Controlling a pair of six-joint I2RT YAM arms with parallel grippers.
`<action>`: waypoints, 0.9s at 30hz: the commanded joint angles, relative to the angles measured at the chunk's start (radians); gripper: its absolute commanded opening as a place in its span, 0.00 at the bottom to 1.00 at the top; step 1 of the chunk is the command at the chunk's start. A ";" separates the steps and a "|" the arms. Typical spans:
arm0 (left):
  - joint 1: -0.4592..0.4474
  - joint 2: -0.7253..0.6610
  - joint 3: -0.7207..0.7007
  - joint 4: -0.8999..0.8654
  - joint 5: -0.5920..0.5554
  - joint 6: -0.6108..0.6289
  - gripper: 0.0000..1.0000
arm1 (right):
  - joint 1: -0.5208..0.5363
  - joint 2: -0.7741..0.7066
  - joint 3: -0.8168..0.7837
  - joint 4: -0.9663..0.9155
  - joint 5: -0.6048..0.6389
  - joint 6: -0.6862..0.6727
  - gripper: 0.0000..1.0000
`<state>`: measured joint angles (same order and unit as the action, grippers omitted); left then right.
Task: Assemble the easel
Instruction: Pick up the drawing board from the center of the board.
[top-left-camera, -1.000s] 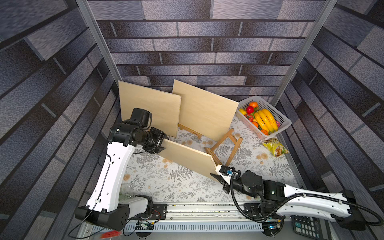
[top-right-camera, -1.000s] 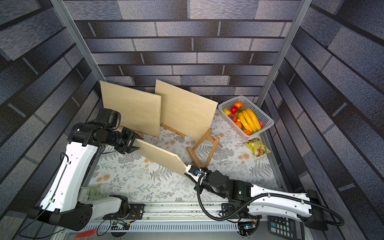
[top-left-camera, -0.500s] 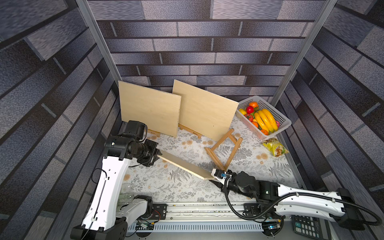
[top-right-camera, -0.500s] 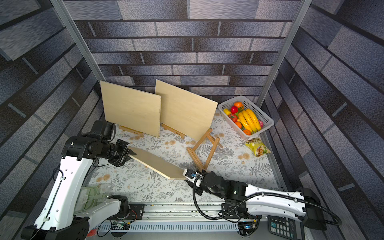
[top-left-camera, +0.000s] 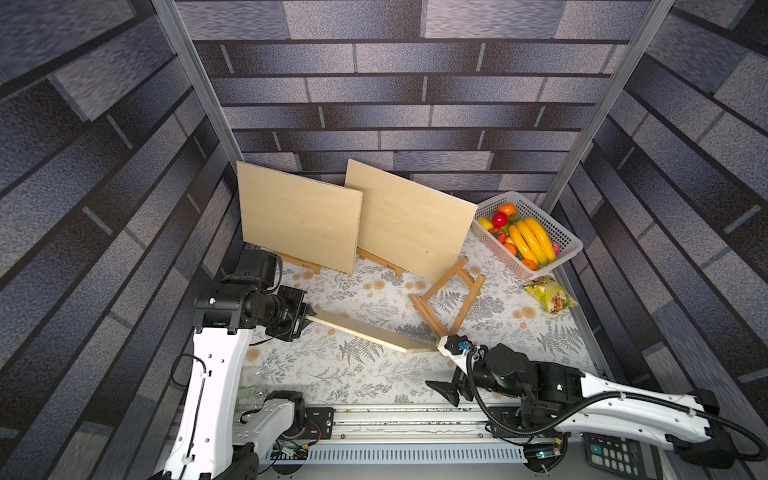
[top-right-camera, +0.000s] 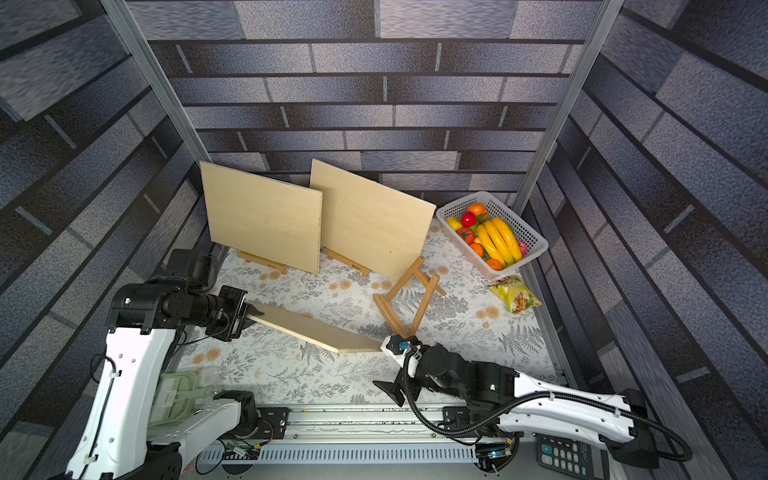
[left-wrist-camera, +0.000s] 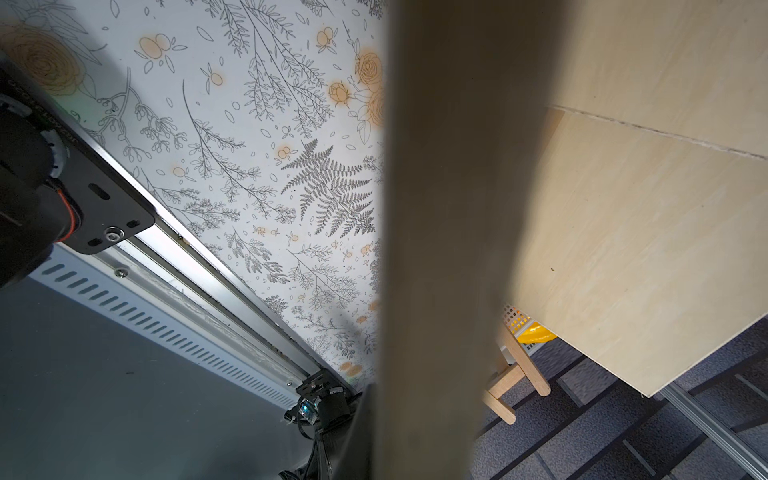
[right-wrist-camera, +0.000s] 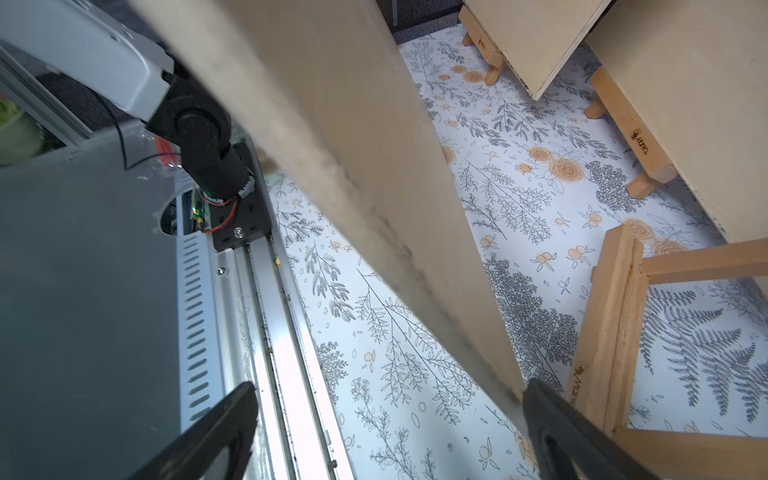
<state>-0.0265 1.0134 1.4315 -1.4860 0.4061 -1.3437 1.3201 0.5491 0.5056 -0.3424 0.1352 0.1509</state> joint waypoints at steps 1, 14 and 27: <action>0.035 -0.033 0.040 -0.061 0.104 -0.035 0.00 | 0.007 -0.073 0.071 -0.169 -0.051 0.132 1.00; 0.100 -0.033 0.085 -0.089 0.070 -0.005 0.00 | 0.007 -0.135 0.251 -0.404 0.013 0.249 1.00; 0.097 0.007 0.124 -0.055 0.042 0.049 0.00 | 0.007 0.070 0.622 -0.717 0.450 0.515 1.00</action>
<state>0.0738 1.0138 1.4841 -1.5791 0.3962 -1.3186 1.3201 0.5579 1.0466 -0.9272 0.4385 0.5858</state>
